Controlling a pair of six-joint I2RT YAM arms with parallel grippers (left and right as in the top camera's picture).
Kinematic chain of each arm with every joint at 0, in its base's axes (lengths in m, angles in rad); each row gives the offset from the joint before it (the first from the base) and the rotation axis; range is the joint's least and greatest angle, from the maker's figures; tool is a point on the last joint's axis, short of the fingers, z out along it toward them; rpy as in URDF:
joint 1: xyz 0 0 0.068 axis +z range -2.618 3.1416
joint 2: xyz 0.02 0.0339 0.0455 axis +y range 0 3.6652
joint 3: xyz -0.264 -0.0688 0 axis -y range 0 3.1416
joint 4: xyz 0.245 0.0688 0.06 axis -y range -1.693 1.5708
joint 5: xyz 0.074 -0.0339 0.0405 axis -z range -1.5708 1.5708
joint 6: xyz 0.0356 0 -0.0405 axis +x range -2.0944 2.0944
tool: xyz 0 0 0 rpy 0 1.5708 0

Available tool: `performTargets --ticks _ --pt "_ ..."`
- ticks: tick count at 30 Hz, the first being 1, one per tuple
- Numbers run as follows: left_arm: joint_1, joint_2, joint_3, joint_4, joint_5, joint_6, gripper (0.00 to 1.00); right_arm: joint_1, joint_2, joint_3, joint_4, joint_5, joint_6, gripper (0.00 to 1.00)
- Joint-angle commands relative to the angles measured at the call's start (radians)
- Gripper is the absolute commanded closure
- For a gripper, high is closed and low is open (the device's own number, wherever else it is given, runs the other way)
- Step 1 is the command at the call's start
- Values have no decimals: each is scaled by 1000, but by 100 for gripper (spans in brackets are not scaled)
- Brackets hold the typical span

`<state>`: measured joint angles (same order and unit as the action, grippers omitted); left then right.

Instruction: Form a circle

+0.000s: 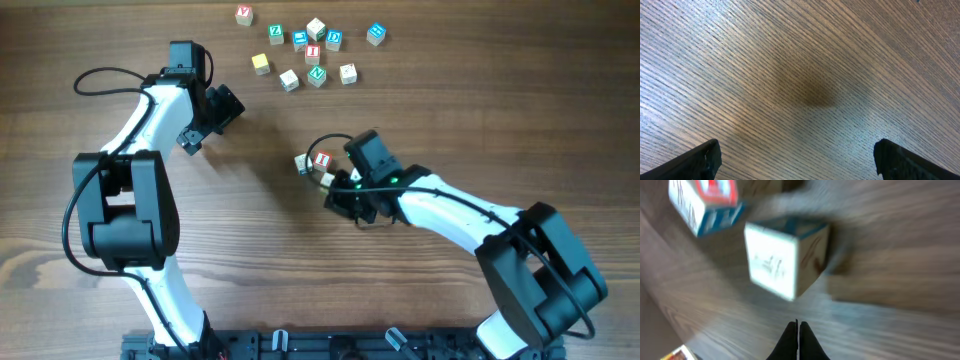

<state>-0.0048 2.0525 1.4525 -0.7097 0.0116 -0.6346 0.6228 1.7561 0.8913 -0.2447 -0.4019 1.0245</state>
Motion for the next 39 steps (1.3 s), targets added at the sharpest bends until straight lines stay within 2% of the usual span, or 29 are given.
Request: performTargets --ticks 1,9,14,18,22,24,29,31,33,35,36,39 --pt "-3 9 10 3 -13 -2 0 34 13 -2 38 92 0 96" --pt "-3 9 10 3 -13 -2 0 34 13 -2 87 233 1 96" --pt "-3 9 10 3 -13 -2 0 34 13 -2 88 221 0 96" --pt "-3 9 10 3 -13 -2 0 25 -7 41 97 66 -36 96" --pt "-3 9 10 3 -13 -2 0 -14 -59 230 -38 -11 -154 96" --pt "-3 9 10 3 -13 -2 0 -52 -52 420 -253 3 -254 96" --pt "-3 9 10 3 -13 -2 0 -135 -10 828 -563 131 -383 96" --pt "-3 9 10 3 -13 -2 0 -151 10 927 -603 184 -425 95" --pt "-3 9 10 3 -13 -2 0 -160 23 959 -572 287 -483 95" --pt "-3 9 10 3 -13 -2 0 -158 37 955 -524 447 -526 81" --pt "-3 9 10 3 -13 -2 0 -157 50 949 -499 492 -543 79" --pt "-3 9 10 3 -13 -2 0 -150 108 948 -481 396 -608 76"
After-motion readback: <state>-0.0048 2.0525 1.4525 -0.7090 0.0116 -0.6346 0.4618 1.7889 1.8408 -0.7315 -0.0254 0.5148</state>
